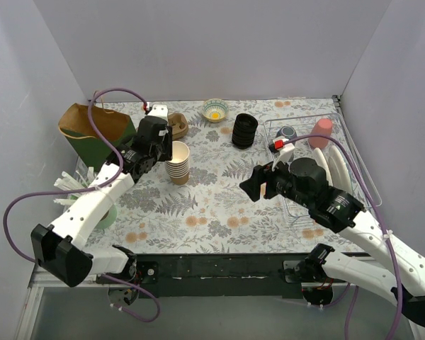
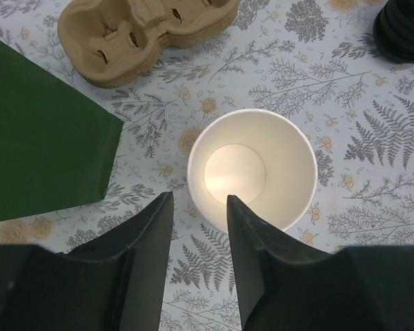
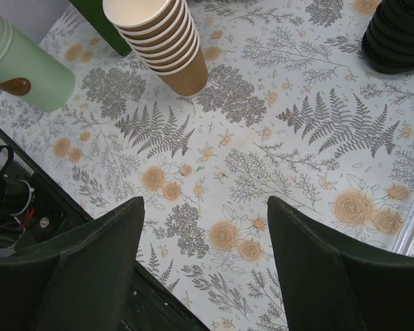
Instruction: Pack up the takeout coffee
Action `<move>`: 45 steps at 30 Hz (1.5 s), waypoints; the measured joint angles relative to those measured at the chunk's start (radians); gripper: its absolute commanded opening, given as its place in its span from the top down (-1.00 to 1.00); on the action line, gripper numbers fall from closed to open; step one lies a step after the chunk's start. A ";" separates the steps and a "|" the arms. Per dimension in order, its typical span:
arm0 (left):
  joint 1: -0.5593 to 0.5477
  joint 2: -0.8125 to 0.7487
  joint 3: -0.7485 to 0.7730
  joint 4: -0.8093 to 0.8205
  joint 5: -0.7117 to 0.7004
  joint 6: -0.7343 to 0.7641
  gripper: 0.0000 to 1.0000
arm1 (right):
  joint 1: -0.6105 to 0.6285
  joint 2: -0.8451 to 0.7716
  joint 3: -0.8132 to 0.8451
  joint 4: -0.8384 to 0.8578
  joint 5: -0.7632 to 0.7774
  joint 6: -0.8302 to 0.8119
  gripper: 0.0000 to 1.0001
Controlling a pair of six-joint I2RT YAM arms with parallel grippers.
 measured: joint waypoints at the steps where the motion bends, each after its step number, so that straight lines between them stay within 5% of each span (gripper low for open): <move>1: 0.000 0.016 0.000 -0.005 -0.002 -0.011 0.28 | 0.000 -0.005 -0.005 -0.001 -0.005 -0.003 -0.54; 15: 0.000 0.110 0.000 -0.035 -0.039 -0.078 0.45 | 0.000 -0.051 -0.014 -0.007 -0.024 -0.024 -0.35; 25: 0.001 0.114 0.000 -0.034 -0.045 -0.085 0.99 | 0.000 -0.052 -0.014 -0.007 -0.034 -0.034 -0.31; 45: 0.002 0.179 0.185 -0.104 0.013 -0.103 1.00 | 0.000 -0.051 -0.029 -0.003 -0.034 -0.035 -0.32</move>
